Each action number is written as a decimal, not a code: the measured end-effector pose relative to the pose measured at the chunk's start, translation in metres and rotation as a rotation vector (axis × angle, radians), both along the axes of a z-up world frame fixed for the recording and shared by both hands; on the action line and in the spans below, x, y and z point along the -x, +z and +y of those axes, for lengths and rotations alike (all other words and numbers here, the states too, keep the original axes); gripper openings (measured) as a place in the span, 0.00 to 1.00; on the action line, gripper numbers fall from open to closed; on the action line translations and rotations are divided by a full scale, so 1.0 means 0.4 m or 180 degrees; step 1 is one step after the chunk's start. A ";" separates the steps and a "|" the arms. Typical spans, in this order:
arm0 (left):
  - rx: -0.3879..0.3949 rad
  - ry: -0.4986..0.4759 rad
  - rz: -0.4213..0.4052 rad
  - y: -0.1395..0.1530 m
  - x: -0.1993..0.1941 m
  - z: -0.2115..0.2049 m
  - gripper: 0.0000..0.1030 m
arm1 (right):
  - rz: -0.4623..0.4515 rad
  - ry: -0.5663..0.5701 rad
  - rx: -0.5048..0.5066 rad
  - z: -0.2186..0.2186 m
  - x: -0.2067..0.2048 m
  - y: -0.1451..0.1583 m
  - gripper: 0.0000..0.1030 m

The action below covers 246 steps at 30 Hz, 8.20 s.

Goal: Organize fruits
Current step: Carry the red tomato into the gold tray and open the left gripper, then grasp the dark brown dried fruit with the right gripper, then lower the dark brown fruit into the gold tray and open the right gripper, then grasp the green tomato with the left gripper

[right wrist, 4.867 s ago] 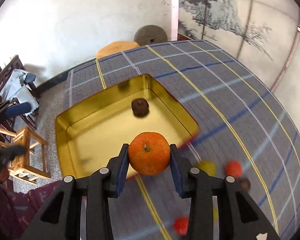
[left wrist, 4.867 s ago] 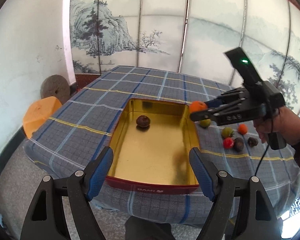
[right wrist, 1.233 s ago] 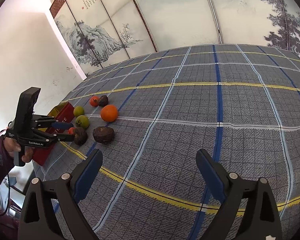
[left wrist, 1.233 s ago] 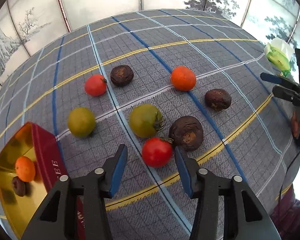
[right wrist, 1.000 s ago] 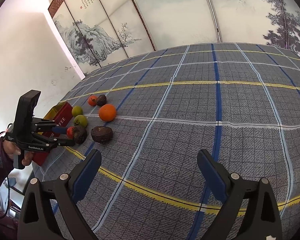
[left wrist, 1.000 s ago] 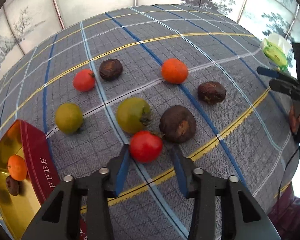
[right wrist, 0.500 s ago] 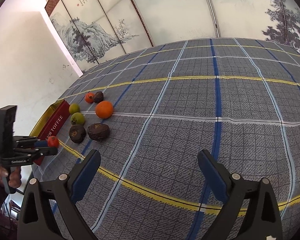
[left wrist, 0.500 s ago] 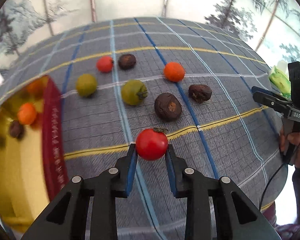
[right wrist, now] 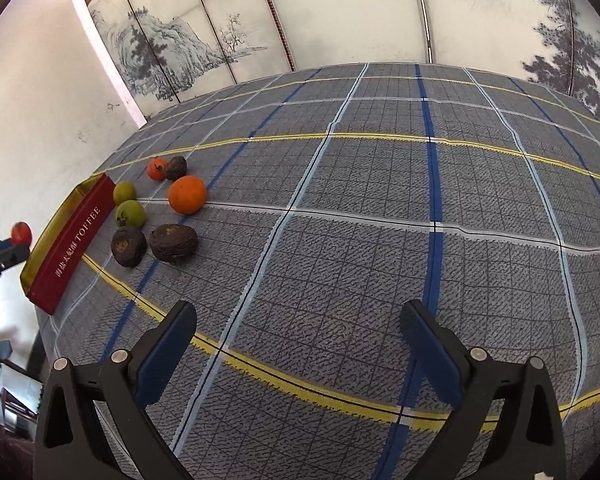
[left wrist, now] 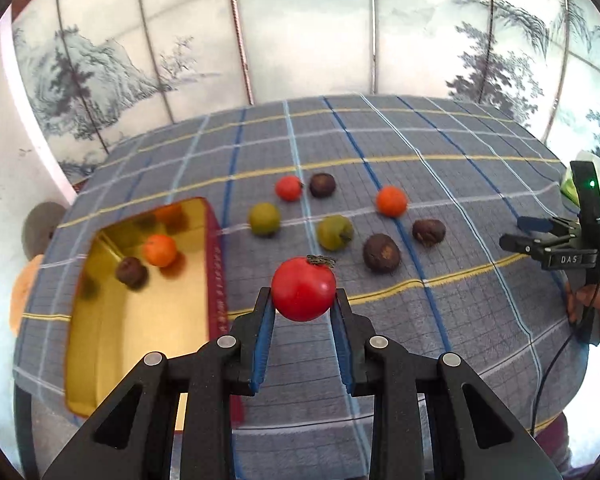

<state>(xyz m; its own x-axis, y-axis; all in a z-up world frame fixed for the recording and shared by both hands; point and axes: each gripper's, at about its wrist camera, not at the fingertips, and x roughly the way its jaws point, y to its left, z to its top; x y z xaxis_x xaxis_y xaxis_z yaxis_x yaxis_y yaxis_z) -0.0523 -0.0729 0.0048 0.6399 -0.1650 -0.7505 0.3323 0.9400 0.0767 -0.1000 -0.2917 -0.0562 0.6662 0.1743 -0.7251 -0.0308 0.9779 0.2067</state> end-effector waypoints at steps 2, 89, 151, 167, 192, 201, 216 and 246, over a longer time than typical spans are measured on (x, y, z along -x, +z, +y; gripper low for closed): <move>-0.0020 0.0065 -0.0068 0.011 0.007 0.011 0.28 | 0.0013 0.0001 0.0041 0.004 -0.001 -0.001 0.99; -0.0623 0.1209 0.0333 -0.166 -0.278 0.401 0.29 | 0.0251 -0.0048 0.0826 0.076 -0.022 -0.023 1.00; 0.0103 0.0806 -0.0283 -0.022 0.087 0.334 0.51 | -0.0198 0.1812 0.0987 0.445 -0.115 0.071 0.73; 0.0293 0.0952 -0.0214 -0.019 0.107 0.389 0.51 | 0.0207 0.1923 0.0984 0.472 -0.183 0.049 0.35; 0.0090 0.1415 -0.0332 0.007 0.163 0.493 0.70 | 0.0337 0.2474 0.0515 1.035 -0.374 0.058 0.37; 0.0034 0.1443 -0.0281 -0.002 0.170 0.496 0.74 | -0.0058 0.2222 -0.0084 1.000 -0.389 0.121 0.62; 0.0106 0.0540 -0.0225 0.020 0.147 0.310 0.74 | -0.0566 0.0950 0.0683 0.394 -0.057 0.147 0.84; 0.0161 -0.0227 0.0506 -0.219 -0.325 -0.159 0.35 | -0.0427 0.0202 0.0088 -0.002 0.046 0.055 0.87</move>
<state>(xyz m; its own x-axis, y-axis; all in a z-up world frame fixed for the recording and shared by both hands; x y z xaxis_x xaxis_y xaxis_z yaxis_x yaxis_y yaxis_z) 0.0777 -0.1364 -0.0826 0.4991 -0.2459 -0.8309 0.4026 0.9149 -0.0289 -0.1184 -0.2925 -0.0342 0.7456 0.2005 -0.6355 -0.1184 0.9784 0.1697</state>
